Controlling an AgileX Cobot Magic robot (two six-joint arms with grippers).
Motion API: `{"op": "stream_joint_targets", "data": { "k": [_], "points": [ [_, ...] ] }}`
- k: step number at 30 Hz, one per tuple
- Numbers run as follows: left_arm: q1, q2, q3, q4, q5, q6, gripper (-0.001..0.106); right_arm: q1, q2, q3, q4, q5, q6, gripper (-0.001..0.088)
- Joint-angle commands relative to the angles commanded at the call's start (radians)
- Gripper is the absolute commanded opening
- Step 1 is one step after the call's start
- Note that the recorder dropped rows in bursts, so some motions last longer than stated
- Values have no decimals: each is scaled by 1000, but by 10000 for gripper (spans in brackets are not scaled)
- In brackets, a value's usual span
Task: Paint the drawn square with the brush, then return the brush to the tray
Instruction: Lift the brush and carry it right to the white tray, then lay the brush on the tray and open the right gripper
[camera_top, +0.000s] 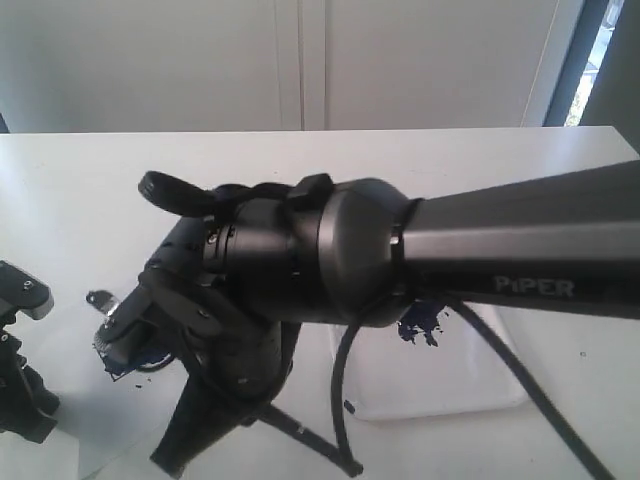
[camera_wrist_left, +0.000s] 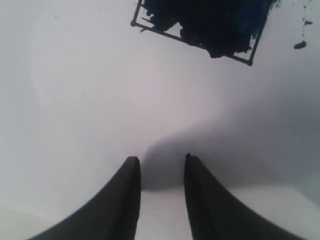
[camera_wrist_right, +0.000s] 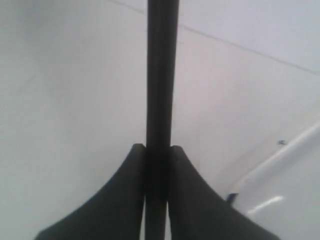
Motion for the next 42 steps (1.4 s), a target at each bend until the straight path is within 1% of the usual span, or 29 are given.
{"op": "stream_joint_targets", "data": {
  "k": [3, 6, 12, 15, 18, 21, 25, 30, 36, 42],
  "points": [
    [0, 0, 0, -3, 0, 0, 367, -52, -18, 0, -116, 110, 38, 0],
    [0, 0, 0, -14, 0, 0, 367, -129, -35, 2, -125, 196, 38, 0],
    [0, -6, -15, -30, 12, 0, 367, -233, -84, 55, -112, 223, 32, 0],
    [0, -46, -25, -40, 17, 0, 367, -277, -127, 113, -106, 223, 32, 0],
    [0, -101, -30, -40, 25, -4, 367, -311, -176, 183, -68, 204, 32, 0],
    [0, -162, -30, -40, 27, -41, 367, -333, -226, 257, -19, 151, 32, 0],
    [0, -256, -30, -40, 36, -78, 367, -345, -278, 355, 58, 88, 32, 0],
    [0, -348, -30, -59, 56, -86, 367, -345, -289, 461, 85, 58, 39, 0],
    [0, -360, -30, -59, 92, -86, 367, -345, -291, 566, 111, -47, 105, 0],
    [0, -353, -30, -59, 101, -81, 367, -351, -291, 610, 121, -131, 183, 0]
  ]
}}
